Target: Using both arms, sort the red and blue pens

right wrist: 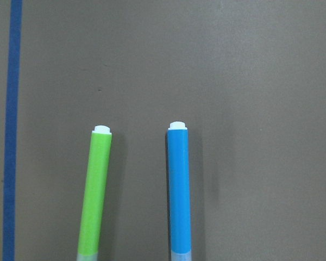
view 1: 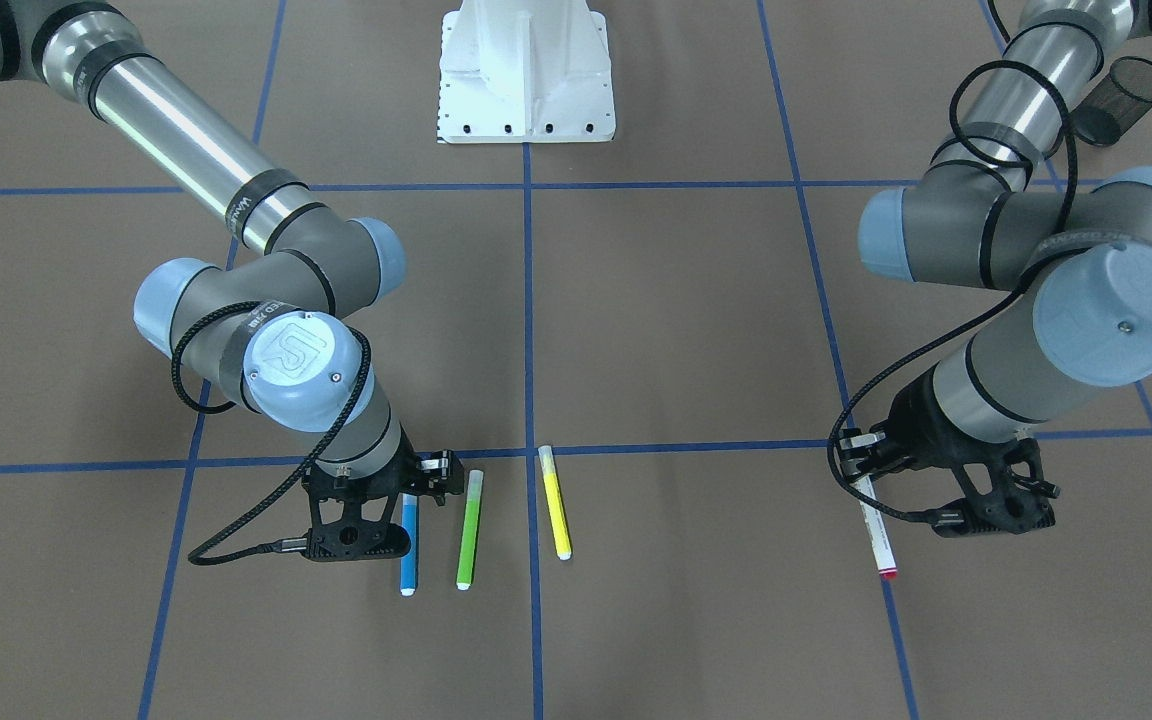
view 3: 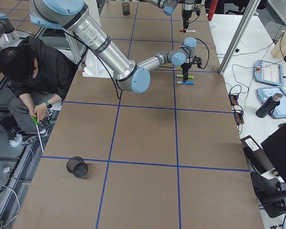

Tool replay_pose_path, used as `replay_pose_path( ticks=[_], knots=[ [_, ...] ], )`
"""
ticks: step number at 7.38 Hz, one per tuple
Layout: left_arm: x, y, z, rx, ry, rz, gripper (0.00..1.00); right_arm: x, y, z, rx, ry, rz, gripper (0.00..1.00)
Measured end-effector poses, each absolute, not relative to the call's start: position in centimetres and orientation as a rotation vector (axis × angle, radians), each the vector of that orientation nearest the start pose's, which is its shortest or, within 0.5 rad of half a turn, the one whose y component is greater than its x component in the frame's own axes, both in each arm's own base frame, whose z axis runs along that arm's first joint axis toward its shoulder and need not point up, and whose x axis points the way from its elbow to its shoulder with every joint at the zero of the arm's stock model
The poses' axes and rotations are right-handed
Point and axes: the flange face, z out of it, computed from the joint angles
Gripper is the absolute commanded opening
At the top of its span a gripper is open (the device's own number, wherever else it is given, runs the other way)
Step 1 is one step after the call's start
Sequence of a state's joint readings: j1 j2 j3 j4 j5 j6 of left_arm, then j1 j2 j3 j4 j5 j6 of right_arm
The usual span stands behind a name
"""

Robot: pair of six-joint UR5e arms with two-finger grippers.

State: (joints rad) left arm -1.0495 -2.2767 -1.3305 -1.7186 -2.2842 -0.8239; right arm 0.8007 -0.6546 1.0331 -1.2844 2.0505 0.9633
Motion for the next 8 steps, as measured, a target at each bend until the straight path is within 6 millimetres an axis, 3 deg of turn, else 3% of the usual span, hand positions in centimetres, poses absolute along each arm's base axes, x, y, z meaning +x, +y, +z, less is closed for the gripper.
replay_pose_path(
  ticks=[1, 2, 6, 8],
  knots=[
    [31.4, -68.5, 31.3, 0.031, 0.905, -0.063, 0.0, -52.5, -65.9, 29.2, 0.071, -0.793, 0.019, 0.89],
    [31.4, -68.5, 31.3, 0.032, 0.905, -0.063, 0.0, -52.9, -65.8, 29.9, 0.068, -0.788, 0.017, 0.74],
    [31.3, -68.5, 31.2, 0.034, 0.905, -0.064, 0.0, -53.3, -65.8, 31.1, 0.056, -0.775, 0.019, 0.65],
    [31.2, -68.5, 31.0, 0.037, 0.907, -0.063, 0.0, -53.5, -65.7, 31.3, 0.052, -0.771, 0.017, 0.65]
  ],
)
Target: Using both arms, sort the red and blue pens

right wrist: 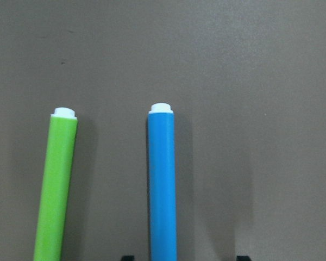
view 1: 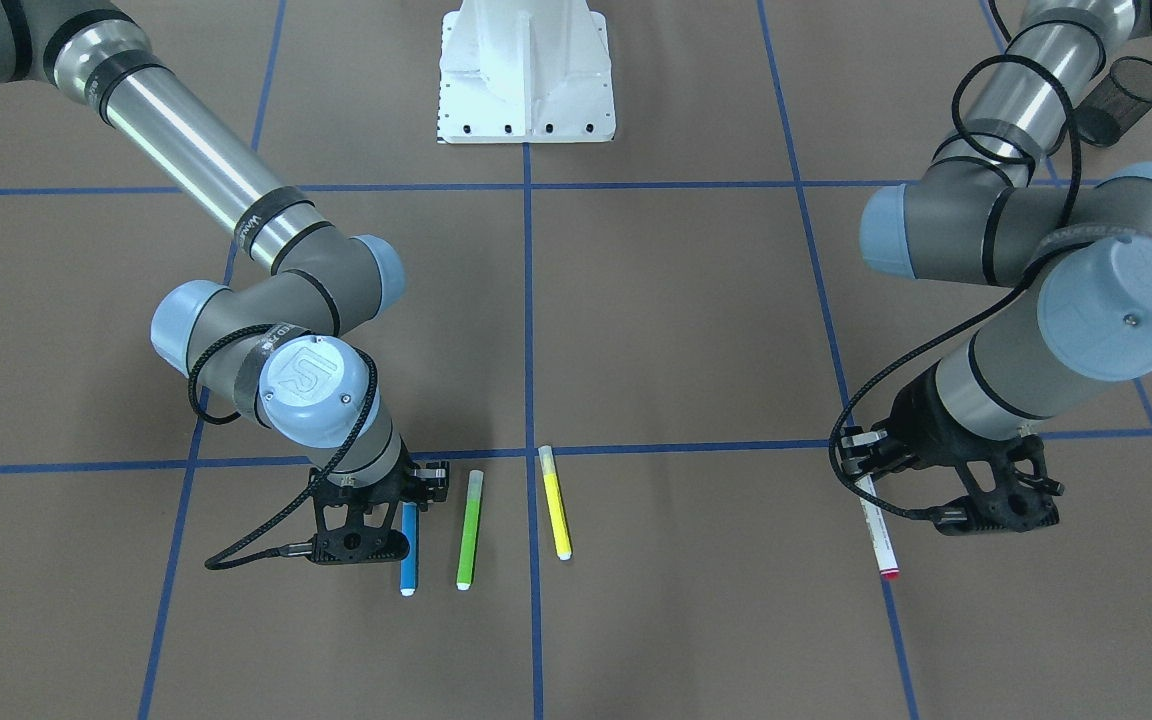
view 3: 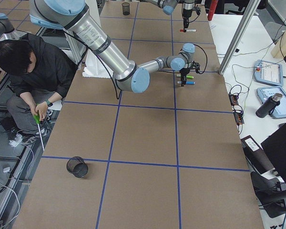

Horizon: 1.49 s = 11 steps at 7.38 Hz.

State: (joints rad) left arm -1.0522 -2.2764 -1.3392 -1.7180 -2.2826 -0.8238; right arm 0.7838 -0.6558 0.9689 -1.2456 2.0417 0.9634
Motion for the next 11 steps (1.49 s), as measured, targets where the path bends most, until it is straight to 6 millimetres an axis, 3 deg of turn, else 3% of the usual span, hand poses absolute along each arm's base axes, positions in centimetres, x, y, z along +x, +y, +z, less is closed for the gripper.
replay_pose_path(
  ticks=[9, 10, 11],
  knots=[
    [30.94, -68.44, 30.96, 0.042, 0.908, -0.063, 0.0, -54.38, -65.31, 31.09, 0.046, -0.77, 0.007, 0.59],
    [30.93, -68.44, 30.96, 0.042, 0.909, -0.063, 0.0, -54.44, -65.32, 31.2, 0.044, -0.769, 0.008, 0.55],
    [30.94, -68.44, 30.96, 0.041, 0.909, -0.063, 0.0, -54.47, -65.32, 31.24, 0.043, -0.768, 0.009, 0.36]
  ],
)
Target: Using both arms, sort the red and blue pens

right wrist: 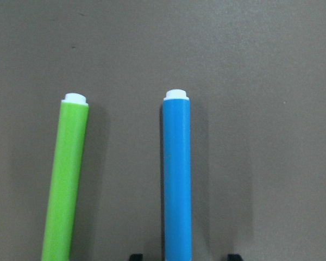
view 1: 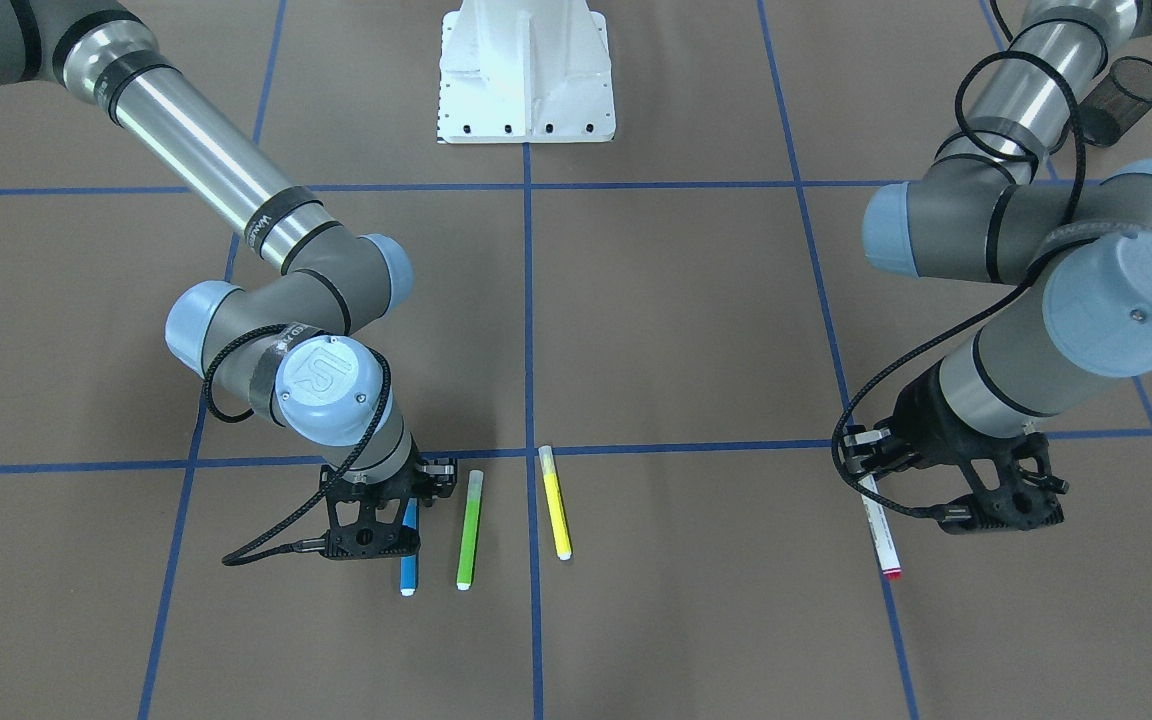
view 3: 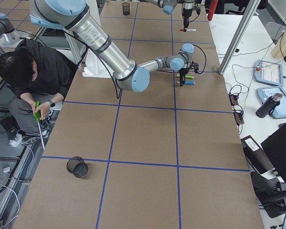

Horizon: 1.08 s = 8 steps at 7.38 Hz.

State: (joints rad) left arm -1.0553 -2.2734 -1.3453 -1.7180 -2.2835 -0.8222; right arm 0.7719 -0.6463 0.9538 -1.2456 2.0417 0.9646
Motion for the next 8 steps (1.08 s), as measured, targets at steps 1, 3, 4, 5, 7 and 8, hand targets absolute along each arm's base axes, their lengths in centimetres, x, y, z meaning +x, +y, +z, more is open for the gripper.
replay_pose_path(
  ticks=[1, 3, 4, 5, 7, 8],
  knots=[
    [30.9, -68.4, 31.0, 0.041, 0.909, -0.063, 0.0, -54.5, -65.3, 31.2, 0.043, -0.768, 0.009, 0.12],
    [30.9, -68.4, 31.0, 0.042, 0.909, -0.063, 0.0, -54.5, -65.3, 31.1, 0.045, -0.768, 0.009, 0.0],
    [30.9, -68.5, 30.9, 0.043, 0.909, -0.063, 0.0, -54.5, -65.4, 31.1, 0.047, -0.767, 0.009, 0.0],
    [30.9, -68.4, 30.8, 0.044, 0.91, -0.062, 0.0, -54.4, -65.4, 31.0, 0.049, -0.767, 0.01, 0.0],
    [30.5, -68.4, 30.4, 0.052, 0.915, -0.064, 0.0, -53.7, -66.1, 27.6, 0.072, -0.787, 0.017, 0.0],
    [30.1, -68.3, 30.5, 0.056, 0.917, -0.066, 0.0, -52.3, -66.8, 24.7, 0.085, -0.793, 0.029, 0.0]
  ],
)
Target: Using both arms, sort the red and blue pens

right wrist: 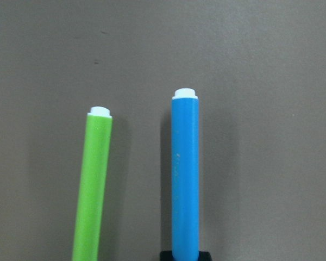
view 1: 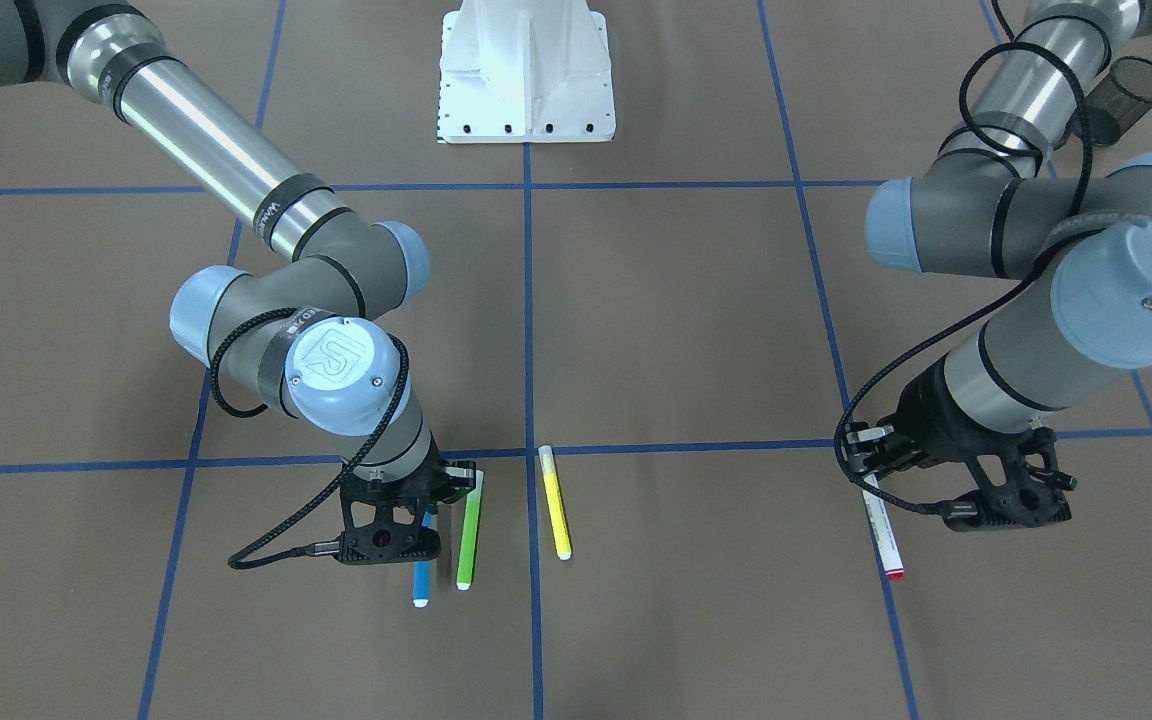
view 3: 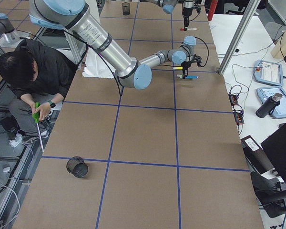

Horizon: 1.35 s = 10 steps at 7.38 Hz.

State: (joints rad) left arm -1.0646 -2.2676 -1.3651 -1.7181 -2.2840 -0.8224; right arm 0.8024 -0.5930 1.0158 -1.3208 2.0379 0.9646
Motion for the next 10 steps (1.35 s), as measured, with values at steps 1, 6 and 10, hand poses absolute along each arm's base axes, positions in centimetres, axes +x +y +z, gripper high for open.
replay_pose_path(
  ticks=[1, 6, 10],
  knots=[
    [29.4, -67.8, 31.2, 0.059, 0.915, -0.066, 0.0, -50.2, -67.0, 22.8, 0.088, -0.787, 0.038, 0.0],
    [19.4, -61.2, 40.4, 0.085, 0.853, -0.026, 0.0, -30.7, -61.7, 31.7, 0.061, -0.601, -0.131, 0.0],
    [5.6, -48.1, 50.5, -0.022, 0.719, 0.065, 0.0, -18.1, -53.5, 42.0, -0.008, -0.561, -0.195, 0.0]
  ],
)
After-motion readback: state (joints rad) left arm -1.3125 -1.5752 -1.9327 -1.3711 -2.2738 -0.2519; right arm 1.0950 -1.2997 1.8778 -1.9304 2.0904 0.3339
